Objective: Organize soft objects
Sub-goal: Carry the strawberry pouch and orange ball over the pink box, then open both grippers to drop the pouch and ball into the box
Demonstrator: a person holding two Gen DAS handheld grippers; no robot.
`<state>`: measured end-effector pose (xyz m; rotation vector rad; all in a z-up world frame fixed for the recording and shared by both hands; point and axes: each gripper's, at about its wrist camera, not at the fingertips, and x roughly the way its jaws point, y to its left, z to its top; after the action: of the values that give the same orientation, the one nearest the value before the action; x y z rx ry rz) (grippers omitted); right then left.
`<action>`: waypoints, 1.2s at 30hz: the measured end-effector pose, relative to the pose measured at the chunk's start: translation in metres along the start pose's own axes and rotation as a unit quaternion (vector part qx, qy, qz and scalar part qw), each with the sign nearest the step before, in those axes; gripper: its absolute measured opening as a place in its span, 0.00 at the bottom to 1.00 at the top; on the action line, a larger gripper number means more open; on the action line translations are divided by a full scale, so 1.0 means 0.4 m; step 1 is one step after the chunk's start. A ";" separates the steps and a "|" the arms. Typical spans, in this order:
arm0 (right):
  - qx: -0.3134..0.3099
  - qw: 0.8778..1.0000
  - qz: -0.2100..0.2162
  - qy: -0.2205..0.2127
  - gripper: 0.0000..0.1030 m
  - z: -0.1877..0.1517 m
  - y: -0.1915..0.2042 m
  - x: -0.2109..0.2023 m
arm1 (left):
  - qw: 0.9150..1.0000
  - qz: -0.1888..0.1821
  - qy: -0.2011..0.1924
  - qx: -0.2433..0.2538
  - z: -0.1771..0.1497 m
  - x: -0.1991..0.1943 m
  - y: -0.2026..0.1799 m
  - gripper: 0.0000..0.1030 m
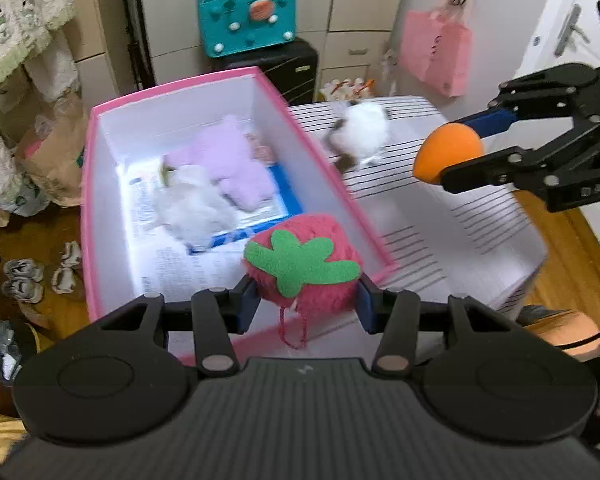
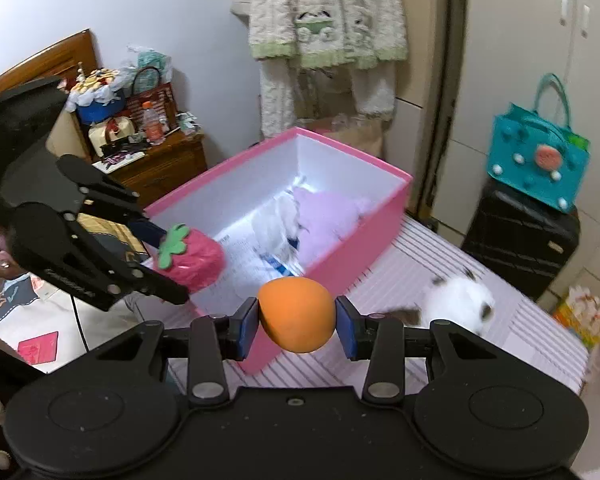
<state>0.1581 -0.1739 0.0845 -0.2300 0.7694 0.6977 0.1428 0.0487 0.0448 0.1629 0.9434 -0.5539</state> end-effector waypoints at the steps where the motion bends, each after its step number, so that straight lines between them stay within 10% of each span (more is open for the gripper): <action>1: -0.003 1.000 0.001 -0.002 0.45 0.011 0.003 0.015 | 1.000 0.004 0.002 0.001 0.003 0.005 0.016 0.47; 15: -0.076 0.996 0.020 0.049 0.45 0.110 0.055 0.262 | 0.993 0.071 0.061 0.071 0.055 0.148 0.141 0.48; 30: -0.091 0.991 0.033 0.098 0.48 0.118 0.060 0.382 | 0.986 0.136 0.012 0.093 0.056 0.157 0.144 0.64; 36: -0.048 0.996 0.032 0.070 0.57 0.114 0.038 0.318 | 0.993 0.105 0.003 0.057 0.051 0.100 0.152 0.65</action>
<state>0.2385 -0.0800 0.0276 -0.3451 0.8809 0.7859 0.2074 0.0776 0.0182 0.3620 0.8876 -0.4127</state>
